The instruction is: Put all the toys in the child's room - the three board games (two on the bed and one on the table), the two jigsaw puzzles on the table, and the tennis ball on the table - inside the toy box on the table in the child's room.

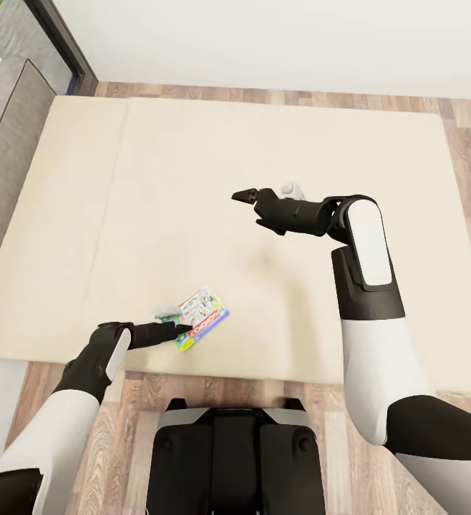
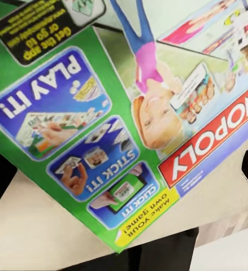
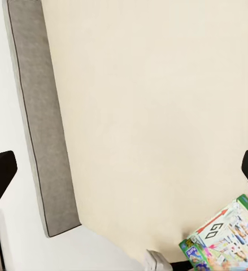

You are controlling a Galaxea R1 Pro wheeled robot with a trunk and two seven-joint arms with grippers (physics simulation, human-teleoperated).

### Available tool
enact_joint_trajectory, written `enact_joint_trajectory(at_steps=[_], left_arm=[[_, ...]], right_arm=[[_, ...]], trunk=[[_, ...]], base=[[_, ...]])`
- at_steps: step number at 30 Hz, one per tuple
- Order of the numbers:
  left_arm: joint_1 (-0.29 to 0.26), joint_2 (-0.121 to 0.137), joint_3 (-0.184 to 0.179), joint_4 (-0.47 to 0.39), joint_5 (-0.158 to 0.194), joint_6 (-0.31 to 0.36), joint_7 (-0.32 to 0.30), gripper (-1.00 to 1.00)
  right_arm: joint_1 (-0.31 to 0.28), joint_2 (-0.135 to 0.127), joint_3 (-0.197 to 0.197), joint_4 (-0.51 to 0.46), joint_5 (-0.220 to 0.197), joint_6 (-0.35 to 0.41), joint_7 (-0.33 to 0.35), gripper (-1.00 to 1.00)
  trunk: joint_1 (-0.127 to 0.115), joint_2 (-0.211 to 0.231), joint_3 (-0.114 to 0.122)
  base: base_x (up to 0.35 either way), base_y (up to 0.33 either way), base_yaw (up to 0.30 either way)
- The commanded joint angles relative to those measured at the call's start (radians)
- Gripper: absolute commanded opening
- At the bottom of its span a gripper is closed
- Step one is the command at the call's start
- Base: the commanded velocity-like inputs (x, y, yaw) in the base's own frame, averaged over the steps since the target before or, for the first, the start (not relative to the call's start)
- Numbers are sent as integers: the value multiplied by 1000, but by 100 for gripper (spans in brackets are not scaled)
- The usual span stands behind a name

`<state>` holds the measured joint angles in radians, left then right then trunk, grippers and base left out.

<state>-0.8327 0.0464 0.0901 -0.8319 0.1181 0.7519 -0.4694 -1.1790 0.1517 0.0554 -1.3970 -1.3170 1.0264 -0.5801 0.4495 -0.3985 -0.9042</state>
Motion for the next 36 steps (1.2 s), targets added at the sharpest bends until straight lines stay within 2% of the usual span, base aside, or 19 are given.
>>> enact_joint_trajectory(at_steps=[1, 16, 36], left_arm=[[0, 0, 1, -1, 9, 9, 2, 100], [0, 0, 0, -4, 9, 8, 2, 100], [0, 1, 2, -4, 9, 7, 2, 100]], right_arm=[[-1, 0, 0, 0, -9, 1, -10, 100], [-1, 0, 0, 0, -10, 1, -10, 100], [-1, -1, 0, 0, -10, 1, -10, 100]], trunk=[[1, -2, -1], [1, -2, -1], [1, -2, -1]], base=[[-37, -220, 0], [-6, -278, 0], [0, -125, 0]])
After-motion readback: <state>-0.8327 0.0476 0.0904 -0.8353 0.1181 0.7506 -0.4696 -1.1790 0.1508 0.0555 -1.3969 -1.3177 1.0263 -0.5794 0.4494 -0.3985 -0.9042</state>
